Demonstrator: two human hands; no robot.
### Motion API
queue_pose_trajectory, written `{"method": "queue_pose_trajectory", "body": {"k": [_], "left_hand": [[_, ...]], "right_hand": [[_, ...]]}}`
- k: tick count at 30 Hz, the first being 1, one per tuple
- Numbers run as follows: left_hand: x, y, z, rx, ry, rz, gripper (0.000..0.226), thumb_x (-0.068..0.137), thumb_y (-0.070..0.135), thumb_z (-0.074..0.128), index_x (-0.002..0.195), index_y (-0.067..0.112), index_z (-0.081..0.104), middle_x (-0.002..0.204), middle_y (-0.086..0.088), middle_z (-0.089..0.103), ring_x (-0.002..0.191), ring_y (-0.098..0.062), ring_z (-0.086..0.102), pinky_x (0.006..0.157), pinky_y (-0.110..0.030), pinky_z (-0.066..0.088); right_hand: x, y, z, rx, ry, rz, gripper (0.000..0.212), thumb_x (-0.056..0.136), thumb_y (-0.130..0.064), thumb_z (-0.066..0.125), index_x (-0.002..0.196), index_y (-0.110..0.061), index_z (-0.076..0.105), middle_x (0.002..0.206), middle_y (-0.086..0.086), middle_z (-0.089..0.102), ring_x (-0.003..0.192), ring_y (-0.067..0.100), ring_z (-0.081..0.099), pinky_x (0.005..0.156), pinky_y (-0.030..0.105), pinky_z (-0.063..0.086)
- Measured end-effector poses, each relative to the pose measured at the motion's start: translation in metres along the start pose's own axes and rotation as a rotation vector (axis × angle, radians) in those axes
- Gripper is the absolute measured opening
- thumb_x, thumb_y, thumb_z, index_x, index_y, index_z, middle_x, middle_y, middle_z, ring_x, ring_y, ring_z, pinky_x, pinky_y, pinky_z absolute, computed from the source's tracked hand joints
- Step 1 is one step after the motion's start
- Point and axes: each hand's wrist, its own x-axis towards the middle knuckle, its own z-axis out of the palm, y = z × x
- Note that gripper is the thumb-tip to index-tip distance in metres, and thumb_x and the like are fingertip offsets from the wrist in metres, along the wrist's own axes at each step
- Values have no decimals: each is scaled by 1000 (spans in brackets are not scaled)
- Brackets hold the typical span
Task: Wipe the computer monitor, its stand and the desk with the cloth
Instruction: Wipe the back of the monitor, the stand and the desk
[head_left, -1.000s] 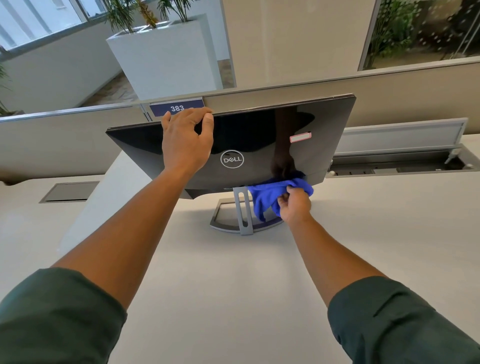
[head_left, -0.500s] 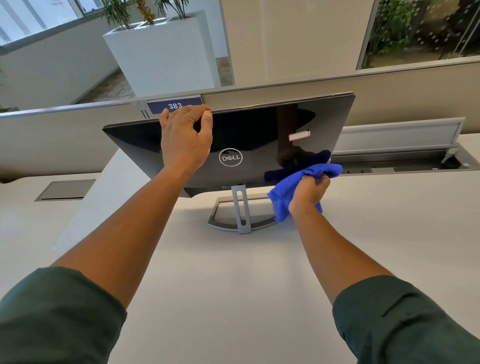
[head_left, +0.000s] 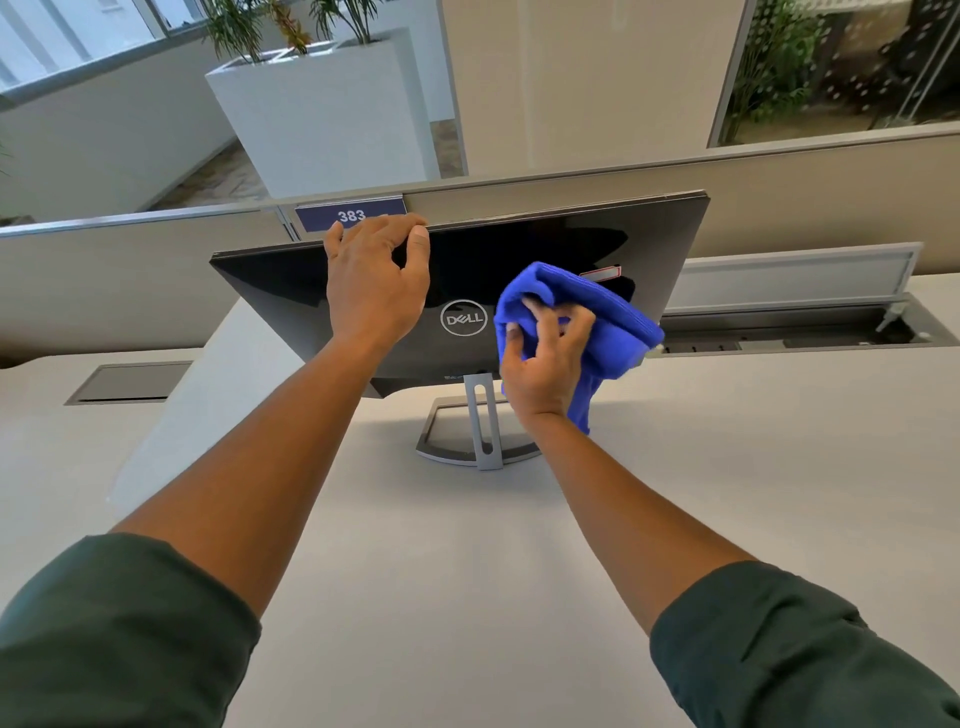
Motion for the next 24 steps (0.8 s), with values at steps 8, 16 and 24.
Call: {"method": "queue_pose_trajectory", "body": {"k": [8,16,24], "left_hand": [[3,-3,-12,41,-23,78,41,104,45,35,123,29,67,125,6,68,115,-13,49,113,-40,30],[5,-55,-32,109,81,4,46,104,47,29,116,28,69,123,7,65,130,-15,46,120,-47,15],[4,-135,-50,-172,316,-374,40,103,41,32,129,21,56,126,2,59,114,-10,52,97,-20,37]], "right_hand": [[-3,-15,6,-225,-243,-370,29,86,-17,64,116,-18,63,109,11,52,96,23,52,76,33,56],[3,-44,20,-189,-126,-297,35,88,-20,62,123,-14,62,118,14,44,100,32,55,79,39,54],[-15,-78,58,-256,-262,-439,36,80,-11,65,116,-14,64,120,12,47,97,33,51,69,44,55]]}}
